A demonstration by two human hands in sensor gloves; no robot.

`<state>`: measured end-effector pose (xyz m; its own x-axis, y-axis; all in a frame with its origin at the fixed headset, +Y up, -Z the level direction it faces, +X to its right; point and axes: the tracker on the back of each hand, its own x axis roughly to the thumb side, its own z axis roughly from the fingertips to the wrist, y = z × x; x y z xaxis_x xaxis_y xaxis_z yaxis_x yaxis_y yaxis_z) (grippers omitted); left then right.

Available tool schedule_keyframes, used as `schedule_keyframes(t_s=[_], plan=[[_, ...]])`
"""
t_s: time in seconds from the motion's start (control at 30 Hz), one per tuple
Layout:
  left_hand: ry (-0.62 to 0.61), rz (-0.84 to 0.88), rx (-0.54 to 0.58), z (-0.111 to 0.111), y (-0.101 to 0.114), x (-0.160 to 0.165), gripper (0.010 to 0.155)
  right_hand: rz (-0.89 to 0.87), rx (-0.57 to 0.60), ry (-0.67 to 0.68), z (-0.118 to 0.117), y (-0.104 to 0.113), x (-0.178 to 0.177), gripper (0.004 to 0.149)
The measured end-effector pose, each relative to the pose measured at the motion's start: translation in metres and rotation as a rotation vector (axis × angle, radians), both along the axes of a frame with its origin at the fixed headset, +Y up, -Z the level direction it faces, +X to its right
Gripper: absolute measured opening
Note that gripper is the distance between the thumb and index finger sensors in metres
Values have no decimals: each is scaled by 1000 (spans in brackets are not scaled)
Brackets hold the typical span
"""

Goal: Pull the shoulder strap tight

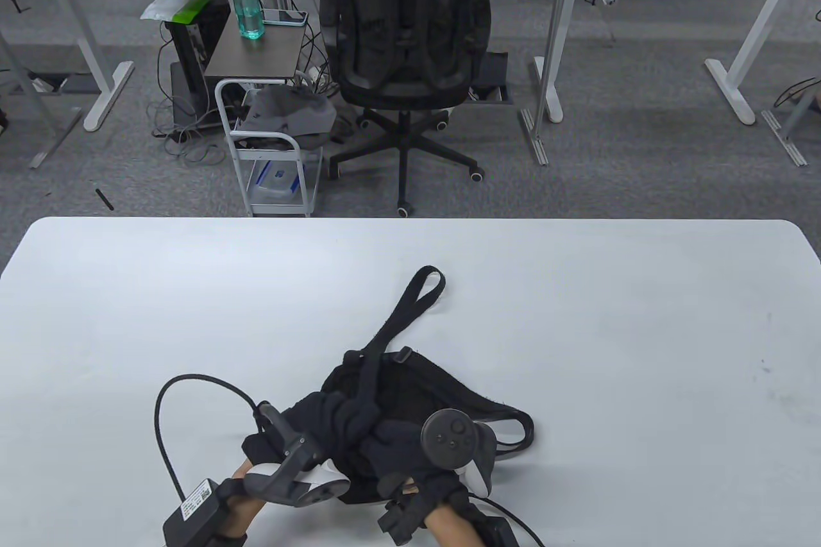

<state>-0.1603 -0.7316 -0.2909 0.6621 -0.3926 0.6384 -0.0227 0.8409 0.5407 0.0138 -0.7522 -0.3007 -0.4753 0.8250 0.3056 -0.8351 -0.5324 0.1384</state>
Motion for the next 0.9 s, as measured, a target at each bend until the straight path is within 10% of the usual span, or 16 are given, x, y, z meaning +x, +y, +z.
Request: schedule_keyframes(t_s=[0.3, 0.9], plan=[[8, 158, -156, -7, 0, -9, 64, -14, 5, 11, -2, 1, -1, 37], [48, -6, -21, -10, -6, -12, 64, 20, -23, 25, -6, -5, 3, 47]])
